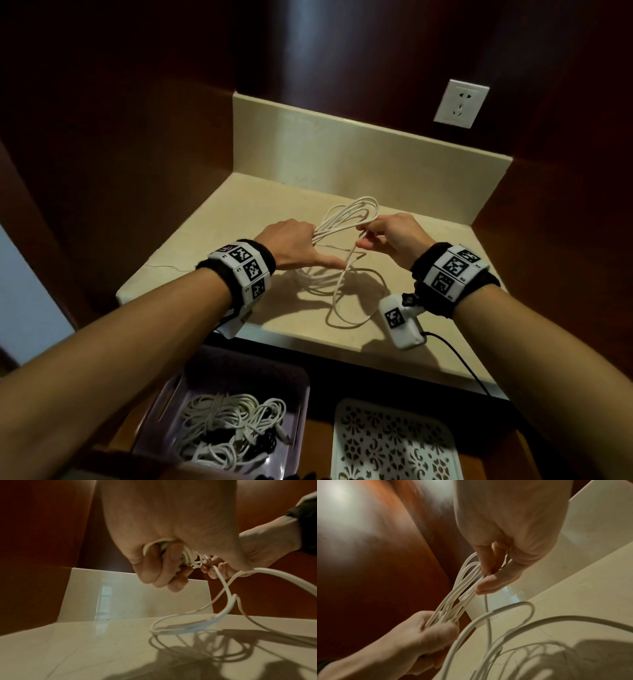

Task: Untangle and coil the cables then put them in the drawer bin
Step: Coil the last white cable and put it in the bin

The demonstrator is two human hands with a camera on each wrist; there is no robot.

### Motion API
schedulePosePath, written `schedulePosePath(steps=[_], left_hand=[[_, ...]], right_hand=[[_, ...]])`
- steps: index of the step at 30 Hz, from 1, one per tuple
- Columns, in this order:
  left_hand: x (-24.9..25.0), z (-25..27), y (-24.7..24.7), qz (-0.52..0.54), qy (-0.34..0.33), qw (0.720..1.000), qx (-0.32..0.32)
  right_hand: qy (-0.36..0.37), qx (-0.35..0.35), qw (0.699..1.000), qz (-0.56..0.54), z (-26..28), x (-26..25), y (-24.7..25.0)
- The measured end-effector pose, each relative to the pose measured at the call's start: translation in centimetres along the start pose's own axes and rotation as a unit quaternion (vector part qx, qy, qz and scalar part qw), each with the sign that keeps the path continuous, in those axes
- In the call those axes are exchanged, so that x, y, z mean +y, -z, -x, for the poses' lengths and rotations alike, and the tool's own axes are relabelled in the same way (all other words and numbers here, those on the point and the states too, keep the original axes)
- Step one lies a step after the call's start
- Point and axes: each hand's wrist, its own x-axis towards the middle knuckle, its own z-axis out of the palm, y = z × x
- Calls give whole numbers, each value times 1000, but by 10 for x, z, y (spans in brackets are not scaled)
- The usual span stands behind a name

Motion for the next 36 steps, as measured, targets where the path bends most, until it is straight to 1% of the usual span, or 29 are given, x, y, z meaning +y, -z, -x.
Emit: schedulePosePath(steps=[2, 5, 8, 12, 14, 16, 19, 20, 22, 23, 24, 25, 26, 27, 29, 30, 31, 32, 33, 36], left_hand=[[3, 0, 1, 17, 6, 1000, 19], [4, -2, -1, 26, 13, 999, 25], [4, -2, -4, 9, 21, 999, 25], [8, -3, -5, 32, 32, 998, 51], [8, -3, -4, 33, 35, 997, 58], [6, -3, -3, 18, 39, 997, 67], [2, -4, -1, -10, 40, 997, 72], [1, -4, 0, -14, 41, 997, 70], [0, -3, 1, -22, 40, 997, 68], [-1, -3, 2, -28, 39, 997, 66], [-1, -2, 2, -33, 36, 997, 65], [-1, -2, 2, -38, 34, 997, 63], [-1, -1, 3, -42, 32, 997, 62], [0, 0, 3, -47, 29, 997, 60], [5, 1, 5, -59, 21, 997, 52], [7, 2, 6, -66, 15, 997, 47], [9, 3, 8, -72, 8, 996, 44], [11, 3, 8, -77, -1, 996, 45], [12, 4, 9, -83, -11, 995, 48], [10, 7, 10, -96, -38, 993, 63]], right_hand=[[-3, -10, 1000, -28, 1, -2, 0], [-9, -14, 998, -61, 4, -4, -2], [-17, -15, 996, -91, 6, -5, -5], [-25, -20, 988, -149, 7, -10, -6], [-27, -25, 986, -160, 8, -12, -7], [-26, -34, 990, -132, 9, -12, -6], [-26, -30, 998, -56, 10, -10, -1], [-25, -22, 999, -20, 11, -10, 1], [2, 3, 995, 98, 9, -10, 6], [30, 15, 984, 172, 7, -9, 8], [65, 21, 967, 244, 5, -9, 10], [104, 15, 945, 310, 5, -10, 9], [147, 3, 911, 384, 6, -11, 6], [190, -7, 862, 470, 8, -12, 3], [264, -18, 741, 618, 9, -11, -5], [286, -26, 693, 661, 9, -10, -9], [293, -35, 661, 690, 7, -9, -13], [292, -44, 642, 707, 6, -8, -17], [286, -52, 632, 718, 5, -8, -20], [263, -67, 624, 733, 6, -8, -27]])
